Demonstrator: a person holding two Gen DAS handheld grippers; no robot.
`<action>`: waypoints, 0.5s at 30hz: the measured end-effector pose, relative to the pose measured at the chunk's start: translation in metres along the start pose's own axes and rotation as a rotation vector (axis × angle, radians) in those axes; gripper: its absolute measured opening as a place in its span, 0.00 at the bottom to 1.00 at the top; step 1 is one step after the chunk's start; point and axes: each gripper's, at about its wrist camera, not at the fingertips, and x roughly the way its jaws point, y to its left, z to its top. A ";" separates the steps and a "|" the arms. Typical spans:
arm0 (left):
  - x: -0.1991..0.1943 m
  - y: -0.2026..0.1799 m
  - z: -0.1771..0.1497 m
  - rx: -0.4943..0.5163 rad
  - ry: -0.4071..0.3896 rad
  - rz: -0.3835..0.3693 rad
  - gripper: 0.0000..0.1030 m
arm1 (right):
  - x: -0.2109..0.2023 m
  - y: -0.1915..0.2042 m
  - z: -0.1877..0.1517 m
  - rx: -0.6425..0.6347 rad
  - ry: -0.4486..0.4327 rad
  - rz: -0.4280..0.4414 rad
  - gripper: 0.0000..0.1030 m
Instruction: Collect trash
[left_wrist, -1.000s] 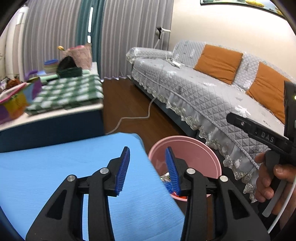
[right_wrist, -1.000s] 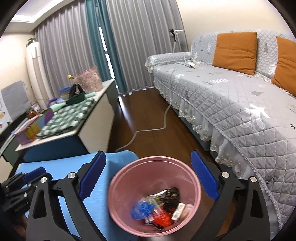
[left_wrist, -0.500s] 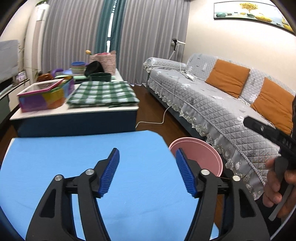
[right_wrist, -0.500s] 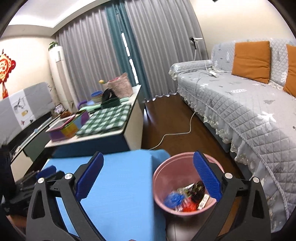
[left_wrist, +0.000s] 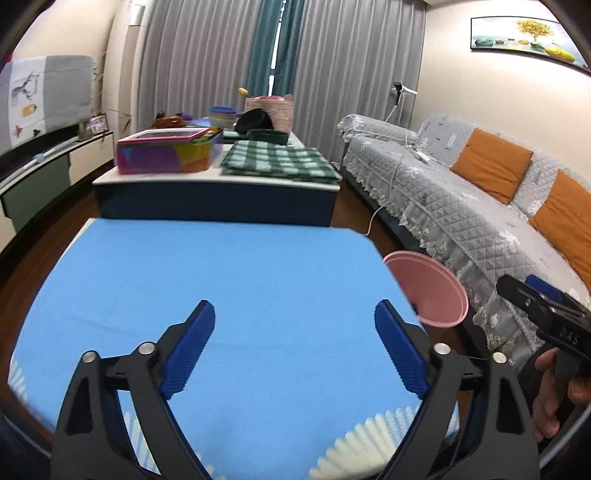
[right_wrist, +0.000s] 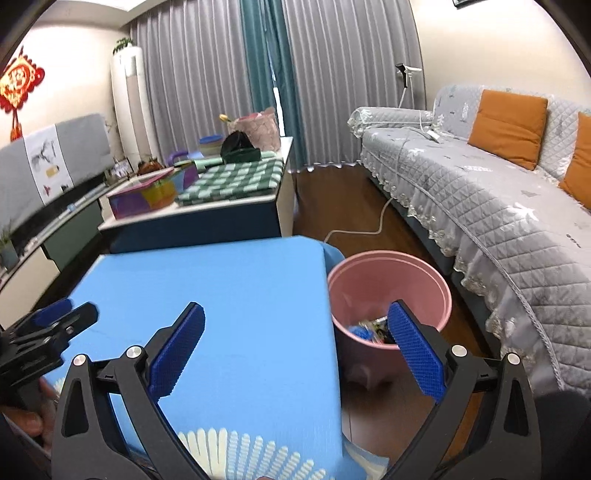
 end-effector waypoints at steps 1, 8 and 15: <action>-0.003 0.000 -0.005 0.007 0.005 0.010 0.83 | -0.001 0.002 -0.003 -0.003 0.002 -0.007 0.95; -0.012 0.003 -0.019 0.006 0.019 0.020 0.87 | -0.005 0.025 -0.020 -0.050 0.007 -0.048 0.95; -0.003 0.011 -0.022 -0.021 0.035 0.053 0.87 | 0.007 0.030 -0.024 -0.063 0.019 -0.057 0.95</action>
